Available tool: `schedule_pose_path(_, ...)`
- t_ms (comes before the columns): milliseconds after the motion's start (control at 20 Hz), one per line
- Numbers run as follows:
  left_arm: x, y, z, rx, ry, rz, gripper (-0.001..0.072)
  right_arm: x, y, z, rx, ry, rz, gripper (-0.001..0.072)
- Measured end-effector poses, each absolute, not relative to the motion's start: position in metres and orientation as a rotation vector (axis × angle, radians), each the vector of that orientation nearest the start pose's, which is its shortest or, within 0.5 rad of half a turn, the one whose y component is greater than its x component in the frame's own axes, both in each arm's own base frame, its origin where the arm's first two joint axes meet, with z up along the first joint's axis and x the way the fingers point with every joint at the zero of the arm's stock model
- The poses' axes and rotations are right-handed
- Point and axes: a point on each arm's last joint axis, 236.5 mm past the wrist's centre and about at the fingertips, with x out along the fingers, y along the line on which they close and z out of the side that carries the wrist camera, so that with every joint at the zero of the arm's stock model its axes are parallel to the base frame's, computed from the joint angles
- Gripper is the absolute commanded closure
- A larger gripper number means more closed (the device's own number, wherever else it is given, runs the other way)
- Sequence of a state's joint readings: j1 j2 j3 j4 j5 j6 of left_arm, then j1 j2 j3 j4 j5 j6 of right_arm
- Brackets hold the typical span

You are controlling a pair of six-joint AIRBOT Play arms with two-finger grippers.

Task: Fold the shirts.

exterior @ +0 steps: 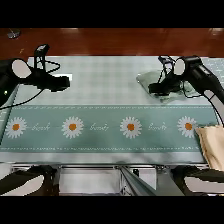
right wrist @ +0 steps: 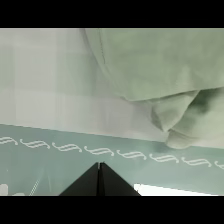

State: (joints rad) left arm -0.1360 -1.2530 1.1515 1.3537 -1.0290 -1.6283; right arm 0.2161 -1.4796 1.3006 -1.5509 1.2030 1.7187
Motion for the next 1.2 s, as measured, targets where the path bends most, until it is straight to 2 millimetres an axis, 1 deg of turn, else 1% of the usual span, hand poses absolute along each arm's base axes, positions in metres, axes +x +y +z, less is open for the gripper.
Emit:
schedule_pose_path(850, 0.399, -0.099, 0.031, -0.179, 1.146, -0.190, 0.0680, 0.398, 0.092, -0.025, -0.007, 1.388, 0.089, 0.0687)
schedule_pose_path(950, 0.399, -0.099, 0.031, -0.179, 1.146, -0.190, 0.0680, 0.401, 0.092, -0.025, -0.007, 1.376, 0.089, 0.0683)
schedule_pose_path(1000, 0.400, -0.099, 0.031, -0.180, 1.143, -0.190, 0.0680, 0.408, 0.091, -0.024, -0.013, 1.347, 0.087, 0.0564)
schedule_pose_path(1050, 0.404, -0.099, 0.032, -0.182, 1.126, -0.188, 0.0680, 0.416, 0.088, -0.022, -0.028, 1.311, 0.081, 0.0208)
schedule_pose_path(1100, 0.411, -0.099, 0.033, -0.185, 1.100, -0.186, 0.0679, 0.427, 0.083, -0.019, -0.055, 1.263, 0.069, 0.0085)
schedule_pose_path(1150, 0.419, -0.099, 0.034, -0.189, 1.070, -0.183, 0.0672, 0.441, 0.075, -0.014, -0.091, 1.200, 0.044, 0.0085)
schedule_pose_path(1200, 0.428, -0.099, 0.037, -0.193, 1.033, -0.179, 0.0514, 0.457, 0.063, -0.007, -0.130, 1.130, 0.009, 0.0085)
